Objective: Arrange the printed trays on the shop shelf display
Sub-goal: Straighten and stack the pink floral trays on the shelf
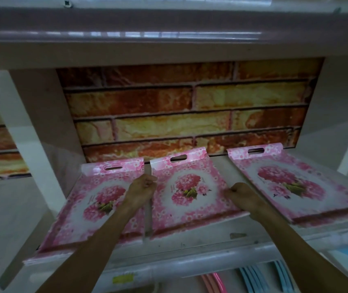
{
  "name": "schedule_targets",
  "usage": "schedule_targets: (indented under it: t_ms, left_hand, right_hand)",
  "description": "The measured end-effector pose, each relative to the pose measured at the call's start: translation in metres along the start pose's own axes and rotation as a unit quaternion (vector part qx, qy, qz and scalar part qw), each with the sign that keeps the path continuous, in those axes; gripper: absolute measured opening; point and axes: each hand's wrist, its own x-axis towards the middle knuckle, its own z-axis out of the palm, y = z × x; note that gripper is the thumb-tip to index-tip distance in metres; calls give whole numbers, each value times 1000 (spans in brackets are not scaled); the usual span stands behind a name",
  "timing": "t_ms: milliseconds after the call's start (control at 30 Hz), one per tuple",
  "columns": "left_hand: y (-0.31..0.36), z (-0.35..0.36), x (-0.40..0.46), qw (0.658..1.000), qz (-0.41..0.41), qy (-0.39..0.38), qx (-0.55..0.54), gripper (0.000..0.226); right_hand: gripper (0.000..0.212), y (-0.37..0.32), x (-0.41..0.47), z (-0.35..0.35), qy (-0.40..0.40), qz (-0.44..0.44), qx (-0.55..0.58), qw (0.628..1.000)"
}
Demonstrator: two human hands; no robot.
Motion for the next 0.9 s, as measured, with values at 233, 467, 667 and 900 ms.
schedule_targets:
  t_ms: [233, 467, 667, 900]
  left_hand:
    - [-2, 0, -1, 999, -17, 20, -21, 13]
    - [-2, -5, -4, 996, -6, 52, -75, 14]
    - [5, -6, -15, 992, 54, 66, -93, 23]
    - [-5, -34, -26, 981, 61, 135, -123, 17]
  right_hand:
    - [21, 0, -8, 1, 57, -18, 129, 990]
    - [27, 2, -24, -1, 120, -78, 195, 970]
    - [36, -6, -33, 15, 132, -118, 260, 949]
    - [24, -31, -38, 48, 110, -173, 267, 942]
